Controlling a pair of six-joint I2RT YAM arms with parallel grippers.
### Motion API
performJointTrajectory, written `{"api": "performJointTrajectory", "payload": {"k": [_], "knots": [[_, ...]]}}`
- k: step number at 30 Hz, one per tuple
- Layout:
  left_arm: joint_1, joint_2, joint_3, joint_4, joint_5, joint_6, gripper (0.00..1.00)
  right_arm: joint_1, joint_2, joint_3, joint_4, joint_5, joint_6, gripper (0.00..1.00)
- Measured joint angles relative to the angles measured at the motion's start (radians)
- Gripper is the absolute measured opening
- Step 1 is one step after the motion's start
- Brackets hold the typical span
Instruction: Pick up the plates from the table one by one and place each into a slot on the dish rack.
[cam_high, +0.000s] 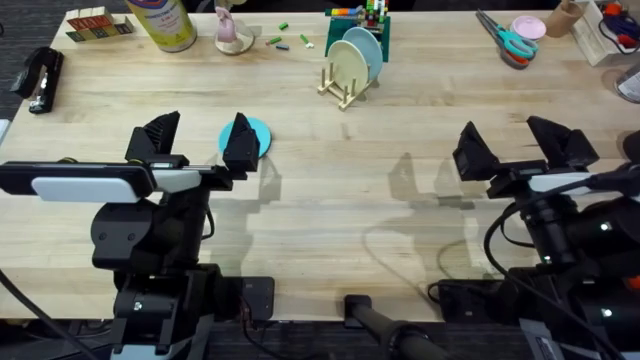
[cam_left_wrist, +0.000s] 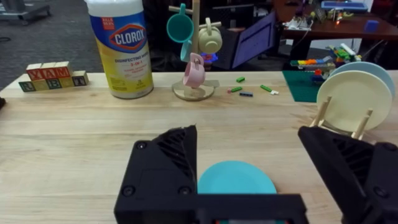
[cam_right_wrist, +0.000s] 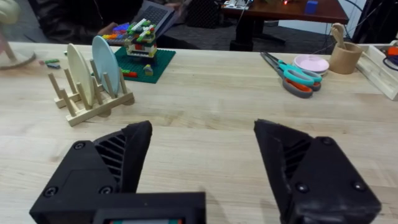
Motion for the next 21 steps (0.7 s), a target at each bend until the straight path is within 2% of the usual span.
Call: {"api": "performJointTrajectory", "payload": {"k": [10, 17, 21], "knots": [[0.0, 0.0, 0.0, 0.001, 0.0, -0.012, 0.993, 0.0, 0.0, 0.0, 0.037, -0.015, 0.003, 0.996], [0.0, 0.0, 0.002, 0.002, 0.025, -0.088, 0.993, 0.0, 0.002, 0.0, 0.259, -0.049, 0.008, 0.996], [0.0, 0.0, 0.029, -0.003, 0.033, -0.102, 0.993, 0.0, 0.002, 0.005, 0.276, -0.056, 0.008, 0.996]]}}
